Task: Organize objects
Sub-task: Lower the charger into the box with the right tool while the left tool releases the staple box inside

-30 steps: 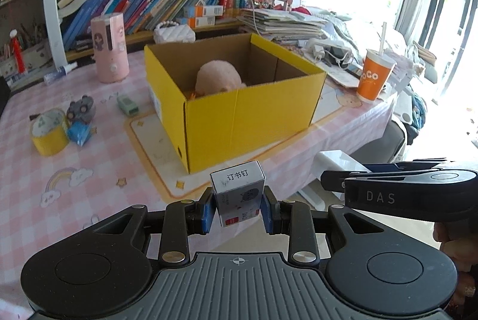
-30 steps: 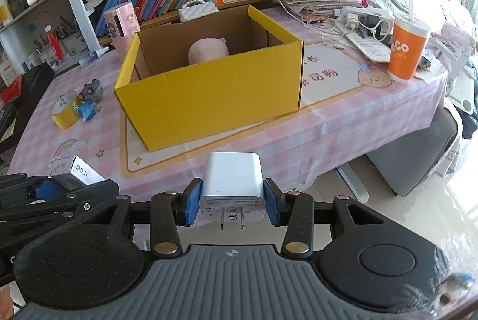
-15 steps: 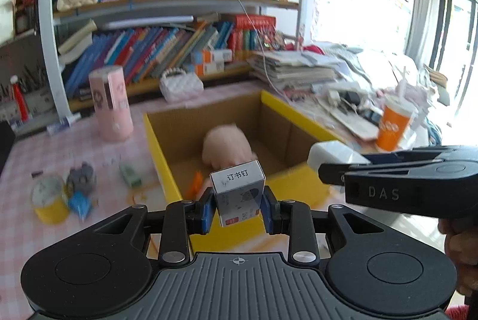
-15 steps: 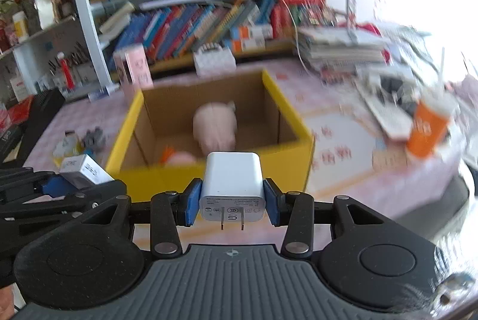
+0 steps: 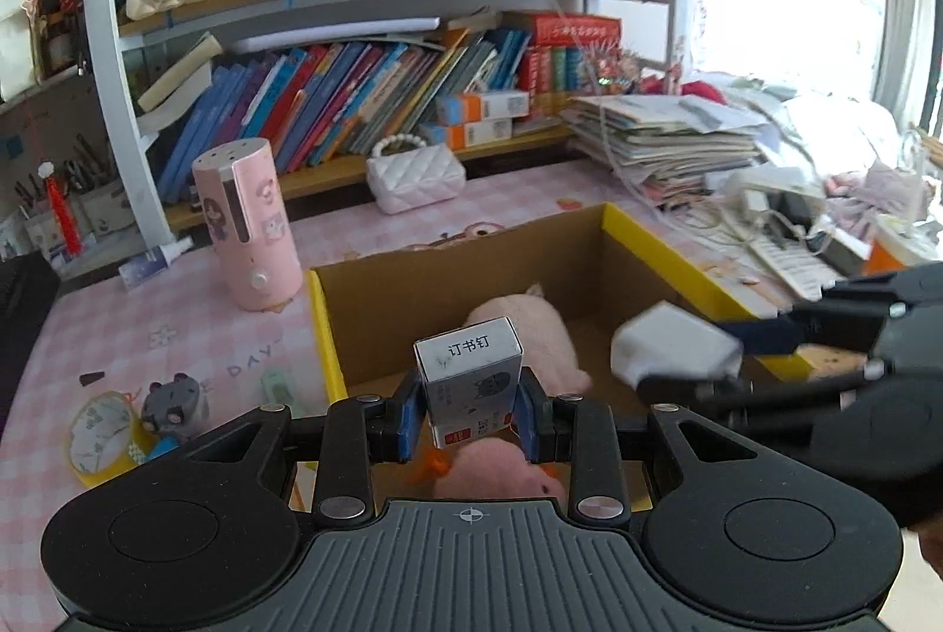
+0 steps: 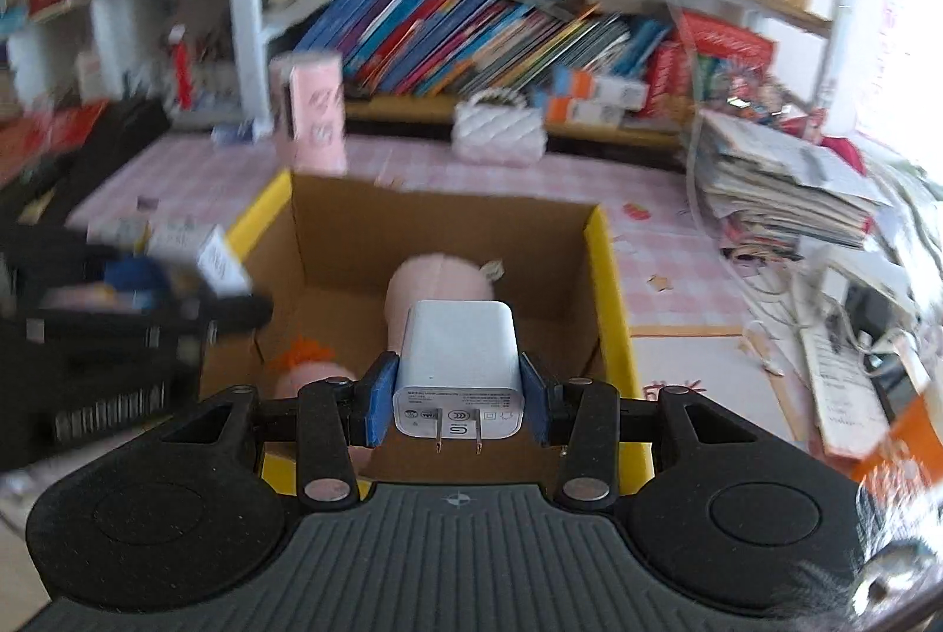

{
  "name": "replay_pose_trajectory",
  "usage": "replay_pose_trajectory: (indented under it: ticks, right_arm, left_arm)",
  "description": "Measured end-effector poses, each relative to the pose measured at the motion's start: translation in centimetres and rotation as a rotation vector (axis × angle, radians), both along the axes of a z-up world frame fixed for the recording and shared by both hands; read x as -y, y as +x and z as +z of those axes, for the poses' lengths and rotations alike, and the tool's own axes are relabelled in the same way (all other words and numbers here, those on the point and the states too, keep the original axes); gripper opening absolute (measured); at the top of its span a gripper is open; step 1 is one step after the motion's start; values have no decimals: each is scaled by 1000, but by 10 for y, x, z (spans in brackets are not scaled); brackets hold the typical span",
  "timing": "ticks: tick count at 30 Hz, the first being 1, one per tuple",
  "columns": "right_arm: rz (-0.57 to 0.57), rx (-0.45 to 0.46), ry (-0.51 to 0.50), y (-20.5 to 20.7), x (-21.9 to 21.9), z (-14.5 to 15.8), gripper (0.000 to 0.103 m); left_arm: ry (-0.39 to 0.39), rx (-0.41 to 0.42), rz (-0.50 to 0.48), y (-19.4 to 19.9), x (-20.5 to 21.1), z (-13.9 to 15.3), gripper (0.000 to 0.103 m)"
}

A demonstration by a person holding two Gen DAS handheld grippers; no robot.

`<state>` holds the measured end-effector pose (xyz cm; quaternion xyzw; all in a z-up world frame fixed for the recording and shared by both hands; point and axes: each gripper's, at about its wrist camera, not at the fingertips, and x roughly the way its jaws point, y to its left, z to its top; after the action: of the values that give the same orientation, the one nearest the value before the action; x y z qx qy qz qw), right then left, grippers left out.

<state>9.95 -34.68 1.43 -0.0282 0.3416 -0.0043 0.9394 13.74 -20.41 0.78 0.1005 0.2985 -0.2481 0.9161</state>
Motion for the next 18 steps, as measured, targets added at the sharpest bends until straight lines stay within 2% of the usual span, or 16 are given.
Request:
replay_pose_trajectory:
  ticks: [9,14,18]
  right_arm:
    - [143,-107,-33,30,0,-30,41]
    - [204,-133,-3,36,6,-30,41]
    - [204,-158,26,36,13,-32,41]
  left_arm:
    - [72,-59,9,23,27,-17,30]
    - [96,-89,3,29,36,-25,30]
    - [119,-104,-1,31,41,-32,30]
